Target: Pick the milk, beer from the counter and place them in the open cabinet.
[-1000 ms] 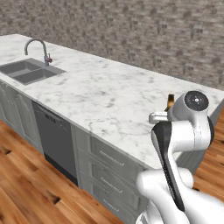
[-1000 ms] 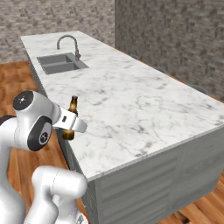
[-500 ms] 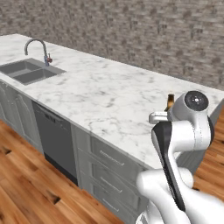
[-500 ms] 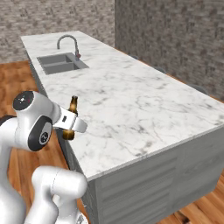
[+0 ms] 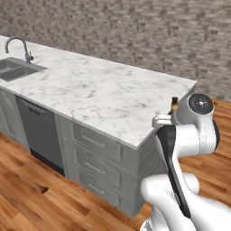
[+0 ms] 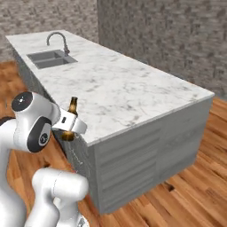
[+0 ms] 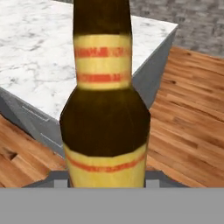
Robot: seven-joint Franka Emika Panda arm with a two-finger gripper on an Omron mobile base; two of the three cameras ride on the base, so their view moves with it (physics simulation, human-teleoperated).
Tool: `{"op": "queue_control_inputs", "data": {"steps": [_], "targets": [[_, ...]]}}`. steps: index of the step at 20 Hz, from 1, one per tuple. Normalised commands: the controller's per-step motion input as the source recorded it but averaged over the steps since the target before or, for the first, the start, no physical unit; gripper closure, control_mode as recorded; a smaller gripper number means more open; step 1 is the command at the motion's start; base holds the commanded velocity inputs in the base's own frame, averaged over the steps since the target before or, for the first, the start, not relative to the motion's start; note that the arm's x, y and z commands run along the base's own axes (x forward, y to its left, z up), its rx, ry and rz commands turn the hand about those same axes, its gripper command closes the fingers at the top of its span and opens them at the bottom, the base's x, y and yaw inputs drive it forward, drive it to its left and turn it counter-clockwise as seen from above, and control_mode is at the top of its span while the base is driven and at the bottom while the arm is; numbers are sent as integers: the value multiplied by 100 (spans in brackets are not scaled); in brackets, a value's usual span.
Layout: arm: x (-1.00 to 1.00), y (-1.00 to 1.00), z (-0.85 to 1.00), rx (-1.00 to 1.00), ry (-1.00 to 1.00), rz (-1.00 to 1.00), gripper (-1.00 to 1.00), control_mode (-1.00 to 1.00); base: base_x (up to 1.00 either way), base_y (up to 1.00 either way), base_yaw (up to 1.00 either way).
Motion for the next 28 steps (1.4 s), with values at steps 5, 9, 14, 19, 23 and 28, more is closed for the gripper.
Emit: {"op": "queue_control_inputs", "data": {"steps": [5, 9, 14, 19, 23, 28], "targets": [[0, 0, 0, 0, 0, 0, 100, 100, -4, -11, -83], [0, 0, 0, 0, 0, 0, 100, 100, 0, 0, -94], [0, 0, 0, 0, 0, 0, 100, 100, 0, 0, -91], [0, 0, 0, 0, 0, 0, 100, 100, 0, 0, -84], [0, 0, 0, 0, 0, 0, 100, 100, 0, 0, -81], [0, 0, 0, 0, 0, 0, 100, 100, 34, 15, -63]]}}
